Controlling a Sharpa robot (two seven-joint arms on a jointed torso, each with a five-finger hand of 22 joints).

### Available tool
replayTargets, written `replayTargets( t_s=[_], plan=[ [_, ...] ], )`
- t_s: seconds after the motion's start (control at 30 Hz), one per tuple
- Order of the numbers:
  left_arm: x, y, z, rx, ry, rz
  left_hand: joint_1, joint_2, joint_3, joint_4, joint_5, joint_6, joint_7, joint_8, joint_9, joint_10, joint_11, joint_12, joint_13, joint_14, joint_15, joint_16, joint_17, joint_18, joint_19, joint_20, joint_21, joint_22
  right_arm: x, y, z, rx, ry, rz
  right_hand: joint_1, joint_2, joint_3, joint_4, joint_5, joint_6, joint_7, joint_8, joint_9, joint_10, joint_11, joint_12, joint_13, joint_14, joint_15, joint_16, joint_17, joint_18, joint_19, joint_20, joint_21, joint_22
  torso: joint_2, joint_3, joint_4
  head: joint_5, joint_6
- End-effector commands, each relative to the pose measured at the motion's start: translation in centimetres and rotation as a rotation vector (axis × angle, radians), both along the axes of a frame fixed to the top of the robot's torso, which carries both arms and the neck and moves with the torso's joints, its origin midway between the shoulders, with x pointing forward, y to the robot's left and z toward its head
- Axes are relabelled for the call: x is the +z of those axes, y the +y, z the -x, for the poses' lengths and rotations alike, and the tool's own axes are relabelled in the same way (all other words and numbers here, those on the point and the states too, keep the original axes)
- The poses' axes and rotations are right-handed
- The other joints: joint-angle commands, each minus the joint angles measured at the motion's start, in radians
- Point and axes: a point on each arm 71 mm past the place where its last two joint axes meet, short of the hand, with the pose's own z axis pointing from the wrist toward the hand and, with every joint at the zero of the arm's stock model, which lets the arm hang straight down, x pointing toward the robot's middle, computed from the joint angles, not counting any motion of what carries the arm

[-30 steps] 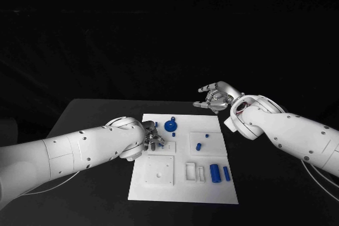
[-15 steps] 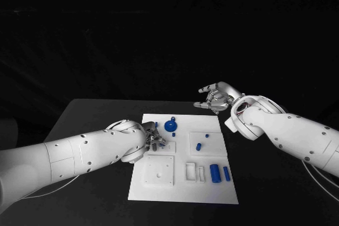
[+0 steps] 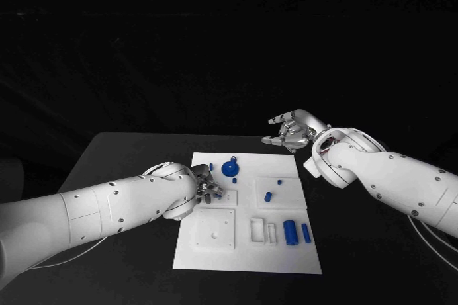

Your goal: Assemble the parts on the task board

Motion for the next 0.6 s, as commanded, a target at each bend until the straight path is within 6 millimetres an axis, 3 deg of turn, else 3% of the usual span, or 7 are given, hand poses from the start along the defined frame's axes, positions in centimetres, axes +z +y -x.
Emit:
replayTargets(
  t_s=[0.03,0.6],
  plan=[
    [-0.04,-0.23,0.11,-0.017,0.005,-0.001,0.012,0.019,0.003,-0.002,0.000,0.242,-0.138,0.001,0.405,0.048,-0.010,0.002,0.001,-0.001,-0.002,0.000,0.001,0.010,0.009,-0.003,-0.009,0.006,-0.06,0.05,0.02,0.009,0.006,0.005,-0.009,-0.002,-0.004,0.001,0.006,0.006,-0.002,0.000,0.002,0.000,-0.002,0.005,-0.001,0.000,-0.007,0.004,-0.001,0.015,0.008,-0.002,-0.001,0.056,0.000,0.0000,-0.0006,0.000,0.000],
    [-0.28,-0.09,0.21,-0.028,0.040,-0.018,0.011,0.019,0.005,-0.012,0.006,0.244,-0.138,-0.001,0.411,0.048,-0.010,0.004,0.001,-0.002,-0.003,0.003,0.003,0.009,0.012,-0.002,-0.018,0.018,-0.09,0.09,0.01,0.010,0.007,0.005,-0.009,-0.002,-0.004,0.001,0.006,0.006,-0.002,0.000,0.002,0.000,-0.002,0.005,-0.001,0.000,-0.007,0.004,-0.001,0.015,0.008,-0.002,-0.001,0.056,0.000,0.0002,-0.0002,-0.001,-0.002]
  ],
)
